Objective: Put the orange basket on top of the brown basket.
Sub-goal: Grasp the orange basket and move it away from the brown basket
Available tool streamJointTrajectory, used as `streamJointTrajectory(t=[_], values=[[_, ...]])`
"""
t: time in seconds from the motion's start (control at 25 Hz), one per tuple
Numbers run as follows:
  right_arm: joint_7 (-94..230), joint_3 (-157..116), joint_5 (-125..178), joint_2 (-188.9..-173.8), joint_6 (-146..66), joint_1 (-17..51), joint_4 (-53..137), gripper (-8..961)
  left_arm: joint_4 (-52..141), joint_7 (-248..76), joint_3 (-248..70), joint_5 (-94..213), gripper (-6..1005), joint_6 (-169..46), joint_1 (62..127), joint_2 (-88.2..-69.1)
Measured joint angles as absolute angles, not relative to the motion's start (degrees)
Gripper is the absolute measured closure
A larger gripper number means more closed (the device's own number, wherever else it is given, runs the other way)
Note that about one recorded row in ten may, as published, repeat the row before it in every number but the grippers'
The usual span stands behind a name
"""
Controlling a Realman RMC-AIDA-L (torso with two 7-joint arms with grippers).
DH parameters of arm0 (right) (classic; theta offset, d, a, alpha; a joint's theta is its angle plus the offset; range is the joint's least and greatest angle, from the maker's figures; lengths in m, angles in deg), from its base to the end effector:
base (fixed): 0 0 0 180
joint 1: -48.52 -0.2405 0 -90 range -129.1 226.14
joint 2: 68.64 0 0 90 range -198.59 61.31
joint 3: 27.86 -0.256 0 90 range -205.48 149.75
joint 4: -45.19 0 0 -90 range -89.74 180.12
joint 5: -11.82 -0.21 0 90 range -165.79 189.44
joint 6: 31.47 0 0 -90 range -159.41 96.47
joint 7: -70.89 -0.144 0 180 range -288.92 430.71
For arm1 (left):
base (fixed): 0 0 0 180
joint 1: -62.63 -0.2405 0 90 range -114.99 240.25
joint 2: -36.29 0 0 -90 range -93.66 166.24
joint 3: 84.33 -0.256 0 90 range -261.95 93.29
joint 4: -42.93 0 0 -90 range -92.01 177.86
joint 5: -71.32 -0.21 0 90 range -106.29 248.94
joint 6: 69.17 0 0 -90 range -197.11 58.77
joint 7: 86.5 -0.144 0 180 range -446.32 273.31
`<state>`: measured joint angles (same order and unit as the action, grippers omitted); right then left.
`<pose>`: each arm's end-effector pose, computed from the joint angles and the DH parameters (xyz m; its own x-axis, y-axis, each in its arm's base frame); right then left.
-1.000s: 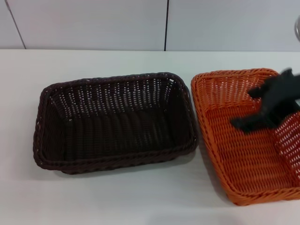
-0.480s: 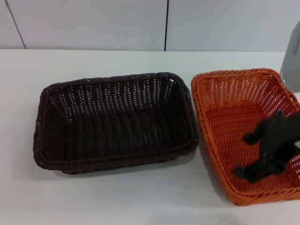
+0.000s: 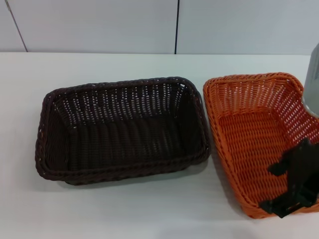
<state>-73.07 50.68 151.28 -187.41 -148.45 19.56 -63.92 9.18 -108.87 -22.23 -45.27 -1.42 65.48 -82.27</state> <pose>0.1223 0.2755 0.0534 0.8578 -0.4056 0.3156 -0.3338 -0.9066 -0.2580 -0.3834 0.2489 0.0405 0.7930 -0.0276 0.6086 0.5529 0.4523 -0.6998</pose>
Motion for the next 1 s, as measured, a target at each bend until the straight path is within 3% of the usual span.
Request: streamJointTrajectory(t=[1.0], values=[[-73.05,61.15,161.88,-187.53,-142.08,18.47,-50.43,179,10.35,-108.91,-21.99,-44.16,281,-5.71,66.94,-82.19]])
